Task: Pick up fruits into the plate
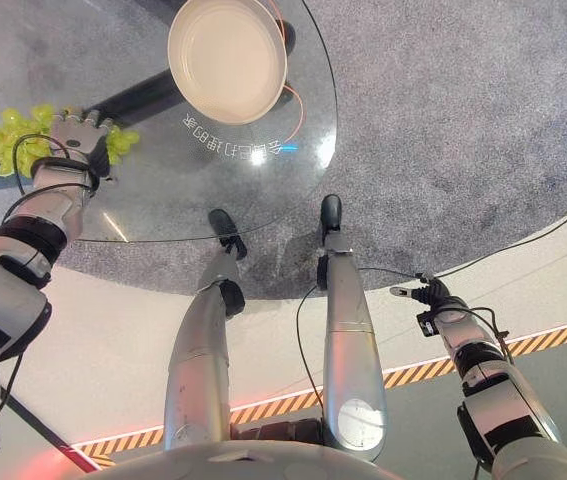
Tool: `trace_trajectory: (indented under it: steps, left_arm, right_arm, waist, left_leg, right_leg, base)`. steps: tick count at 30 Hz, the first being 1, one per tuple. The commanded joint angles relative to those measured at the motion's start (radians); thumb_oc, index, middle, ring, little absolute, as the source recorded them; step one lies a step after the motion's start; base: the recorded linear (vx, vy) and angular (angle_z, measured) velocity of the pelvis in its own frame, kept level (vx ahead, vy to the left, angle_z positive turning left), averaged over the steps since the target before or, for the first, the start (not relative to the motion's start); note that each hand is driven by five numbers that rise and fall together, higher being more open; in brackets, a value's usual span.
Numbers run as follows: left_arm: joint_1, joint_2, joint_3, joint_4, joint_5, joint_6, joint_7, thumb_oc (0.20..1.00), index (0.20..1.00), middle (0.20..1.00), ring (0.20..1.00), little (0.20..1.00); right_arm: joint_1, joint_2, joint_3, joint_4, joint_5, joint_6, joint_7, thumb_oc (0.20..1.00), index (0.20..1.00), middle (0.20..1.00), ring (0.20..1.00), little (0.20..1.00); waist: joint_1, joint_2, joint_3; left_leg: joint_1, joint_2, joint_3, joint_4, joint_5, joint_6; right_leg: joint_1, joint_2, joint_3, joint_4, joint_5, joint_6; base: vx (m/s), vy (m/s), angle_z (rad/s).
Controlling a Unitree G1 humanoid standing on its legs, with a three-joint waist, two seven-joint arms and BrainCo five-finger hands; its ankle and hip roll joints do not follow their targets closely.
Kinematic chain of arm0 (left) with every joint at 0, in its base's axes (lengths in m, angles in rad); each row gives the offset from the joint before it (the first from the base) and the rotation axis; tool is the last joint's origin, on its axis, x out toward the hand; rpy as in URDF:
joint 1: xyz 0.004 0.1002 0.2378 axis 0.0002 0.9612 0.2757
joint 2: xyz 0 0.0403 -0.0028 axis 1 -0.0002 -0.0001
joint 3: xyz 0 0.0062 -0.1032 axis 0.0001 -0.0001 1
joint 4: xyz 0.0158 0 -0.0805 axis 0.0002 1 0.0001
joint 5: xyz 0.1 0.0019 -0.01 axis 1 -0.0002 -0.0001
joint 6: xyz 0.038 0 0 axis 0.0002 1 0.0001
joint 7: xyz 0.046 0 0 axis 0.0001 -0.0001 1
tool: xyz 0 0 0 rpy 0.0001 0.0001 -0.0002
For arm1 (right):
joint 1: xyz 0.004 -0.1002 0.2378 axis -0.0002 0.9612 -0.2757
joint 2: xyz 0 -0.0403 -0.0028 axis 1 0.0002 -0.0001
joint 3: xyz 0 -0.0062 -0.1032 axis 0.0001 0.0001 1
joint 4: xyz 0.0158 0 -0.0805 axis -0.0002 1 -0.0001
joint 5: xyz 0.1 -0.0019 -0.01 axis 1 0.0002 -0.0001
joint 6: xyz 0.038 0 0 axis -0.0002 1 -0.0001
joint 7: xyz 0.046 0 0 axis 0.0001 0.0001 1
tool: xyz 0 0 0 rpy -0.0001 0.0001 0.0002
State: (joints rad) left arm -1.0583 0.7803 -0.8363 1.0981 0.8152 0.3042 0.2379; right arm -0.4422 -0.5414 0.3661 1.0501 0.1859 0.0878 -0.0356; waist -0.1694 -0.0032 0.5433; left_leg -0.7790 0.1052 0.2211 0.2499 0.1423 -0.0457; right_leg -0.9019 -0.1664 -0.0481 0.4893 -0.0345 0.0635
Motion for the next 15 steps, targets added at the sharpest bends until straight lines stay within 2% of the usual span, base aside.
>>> trace_trajectory:
  steps: [1,4,10,15]
  left_arm:
    - [0.059,0.07,0.113,0.089,0.025,0.148,0.104,1.0,1.0,1.0,1.0,1.0]
    - [0.081,0.066,0.157,0.103,0.062,0.174,0.133,1.0,1.0,1.0,1.0,1.0]
    - [0.064,0.075,0.167,0.098,0.092,0.218,0.109,1.0,1.0,1.0,1.0,1.0]
    - [0.083,0.075,0.2,0.088,0.065,0.233,0.185,1.0,1.0,1.0,1.0,1.0]
  right_arm:
    - [0.079,-0.054,0.001,-0.007,0.02,0.003,-0.006,1.0,1.0,1.0,1.0,1.0]
    - [0.099,-0.051,-0.003,0.001,0.025,-0.012,-0.011,1.0,1.0,1.0,1.0,1.0]
    - [0.098,-0.048,-0.005,-0.024,0.041,0.0,-0.022,1.0,1.0,1.0,1.0,1.0]
    - [0.095,-0.047,0.0,-0.043,0.052,0.0,-0.023,1.0,1.0,1.0,1.0,1.0]
  waist:
    - [-0.004,0.008,-0.023]
    - [0.001,0.009,-0.023]
    - [0.008,0.005,-0.023]
    - [0.01,-0.003,-0.023]
  left_leg:
    - [-0.065,-0.036,-0.065,0.203,-0.161,-0.013]
    - [-0.066,-0.039,-0.071,0.199,-0.157,-0.014]
    - [-0.07,-0.046,-0.076,0.193,-0.15,-0.013]
    - [-0.088,-0.043,-0.076,0.203,-0.153,-0.015]
  right_leg:
    - [0.029,0.044,-0.004,-0.094,0.082,0.003]
    - [0.029,0.042,-0.007,-0.093,0.081,0.001]
    - [0.03,0.042,-0.016,-0.101,0.085,-0.001]
    - [0.016,0.046,-0.017,-0.096,0.083,-0.005]
  base:
    - [0.0,0.0,0.0]
    - [0.0,0.0,0.0]
    - [0.0,-0.002,0.01]
    - [0.0,-0.006,0.04]
